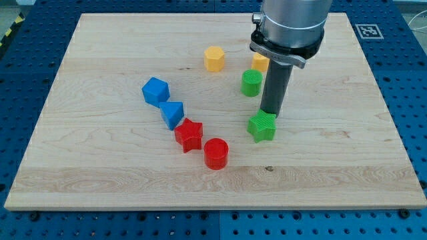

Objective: Move green star closer to the red circle

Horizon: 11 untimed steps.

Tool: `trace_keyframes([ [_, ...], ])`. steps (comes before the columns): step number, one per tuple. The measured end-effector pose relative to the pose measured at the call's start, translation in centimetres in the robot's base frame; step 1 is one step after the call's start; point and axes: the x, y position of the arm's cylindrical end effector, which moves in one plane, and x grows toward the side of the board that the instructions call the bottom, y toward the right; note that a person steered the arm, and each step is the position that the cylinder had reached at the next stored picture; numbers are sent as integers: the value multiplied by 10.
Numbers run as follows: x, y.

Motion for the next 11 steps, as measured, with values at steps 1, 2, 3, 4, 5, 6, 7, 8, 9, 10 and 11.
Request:
trace_keyframes([
  [1,4,34],
  [2,10,42],
  [3,10,24],
  [4,10,-1],
  [5,10,-11],
  [6,11,-13],
  [7,15,-13],
  [8,15,-13],
  [9,18,-13],
  [10,20,-14],
  [11,18,-13],
])
